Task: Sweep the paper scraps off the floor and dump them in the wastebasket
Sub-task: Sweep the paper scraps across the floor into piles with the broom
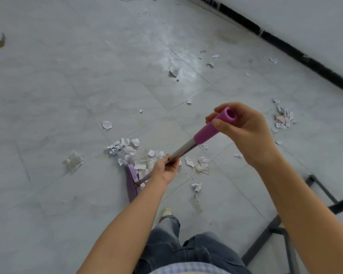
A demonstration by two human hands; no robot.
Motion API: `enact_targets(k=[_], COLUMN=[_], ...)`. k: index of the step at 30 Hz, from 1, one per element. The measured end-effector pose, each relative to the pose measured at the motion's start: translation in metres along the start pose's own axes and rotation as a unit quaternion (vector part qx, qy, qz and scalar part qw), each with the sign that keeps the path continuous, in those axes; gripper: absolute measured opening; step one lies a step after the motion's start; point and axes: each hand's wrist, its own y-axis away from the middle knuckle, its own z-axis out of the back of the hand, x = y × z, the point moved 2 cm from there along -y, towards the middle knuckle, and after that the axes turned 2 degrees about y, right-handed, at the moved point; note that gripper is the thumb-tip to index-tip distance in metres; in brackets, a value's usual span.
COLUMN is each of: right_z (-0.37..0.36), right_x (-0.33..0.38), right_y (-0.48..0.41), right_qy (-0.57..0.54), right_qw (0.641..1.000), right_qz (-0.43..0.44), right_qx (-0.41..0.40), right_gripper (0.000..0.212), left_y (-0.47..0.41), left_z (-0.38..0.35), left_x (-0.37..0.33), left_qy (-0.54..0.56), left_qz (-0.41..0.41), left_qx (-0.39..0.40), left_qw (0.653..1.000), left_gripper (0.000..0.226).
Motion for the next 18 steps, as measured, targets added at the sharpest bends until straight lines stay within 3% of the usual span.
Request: enact_targets(k=[9,14,18], right_z=[-0.044,-0.043,-0.047], right_x=[0.059,0.065,0.044], right_y=[-0.044,-0.05,-0.055], right_qy=[0.008,-0.028,-0.05], right_qw=[0.98,0.975,0.984], right_qz=[0.106,0.128,0.078], right_qx=[0.167,0.181,0.15], right_gripper=[0.026,0.023,0.02], left_y=[0.018,0.04,0.04], left_z=[-0.056,-0.044,-0.013], left_x=[-0.059,-0.078,-0.09], left_qy=[0.1,0.054,0.04], left_qz=[-0.042,-0.038,-0.039], left_qx=[0.104,0.052,-0.02], left_qw=[0.989,0.996,0.998], left_gripper=[0.028,0.024,0.019])
